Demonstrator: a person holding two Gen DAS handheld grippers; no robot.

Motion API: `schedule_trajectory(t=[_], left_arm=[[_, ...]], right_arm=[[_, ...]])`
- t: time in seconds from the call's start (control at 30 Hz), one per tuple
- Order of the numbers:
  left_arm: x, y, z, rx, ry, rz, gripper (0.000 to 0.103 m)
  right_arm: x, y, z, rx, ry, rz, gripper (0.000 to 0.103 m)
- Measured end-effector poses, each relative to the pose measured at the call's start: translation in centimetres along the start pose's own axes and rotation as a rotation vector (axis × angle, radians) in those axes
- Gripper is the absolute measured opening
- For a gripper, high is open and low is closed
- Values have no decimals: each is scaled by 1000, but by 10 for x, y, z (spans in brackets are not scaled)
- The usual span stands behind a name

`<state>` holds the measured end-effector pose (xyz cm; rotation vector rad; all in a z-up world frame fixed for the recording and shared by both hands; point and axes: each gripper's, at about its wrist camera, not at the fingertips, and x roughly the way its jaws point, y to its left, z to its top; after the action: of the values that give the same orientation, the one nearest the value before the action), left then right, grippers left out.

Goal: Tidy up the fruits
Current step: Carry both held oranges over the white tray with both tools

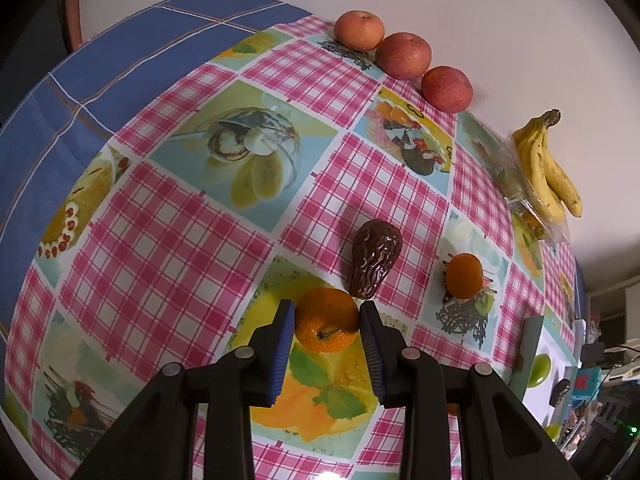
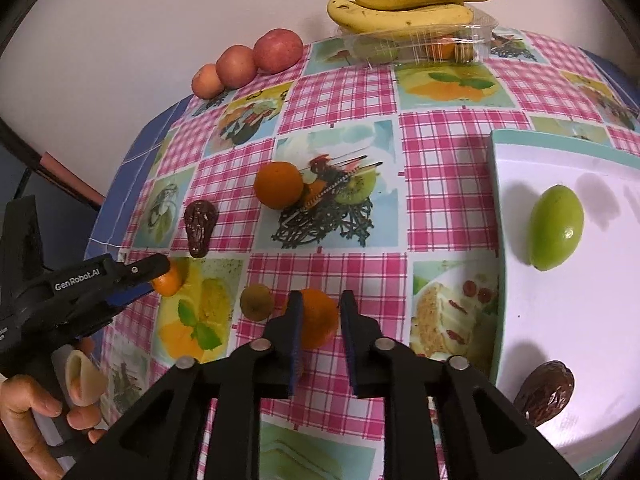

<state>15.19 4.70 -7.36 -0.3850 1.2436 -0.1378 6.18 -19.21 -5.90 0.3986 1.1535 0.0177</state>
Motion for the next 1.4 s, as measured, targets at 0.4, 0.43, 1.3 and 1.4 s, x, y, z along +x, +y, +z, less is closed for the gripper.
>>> schedule_trajectory(t=[0.4,0.43,1.3,1.4], left_arm=[[5,6,-2,-24,21,18,35],[6,7,-2,-27,22,17,35],[-31,-11,5,-1,-79,-33,35],[-37,-16,4,-1,-92,-40,35]], right_arm=[[18,19,-6,-30,40,69,34],[19,20,-6,-33,46,74,34],[-18,0,4,28,-40,28,35],[-27,-7,5,43,-54,10,35]])
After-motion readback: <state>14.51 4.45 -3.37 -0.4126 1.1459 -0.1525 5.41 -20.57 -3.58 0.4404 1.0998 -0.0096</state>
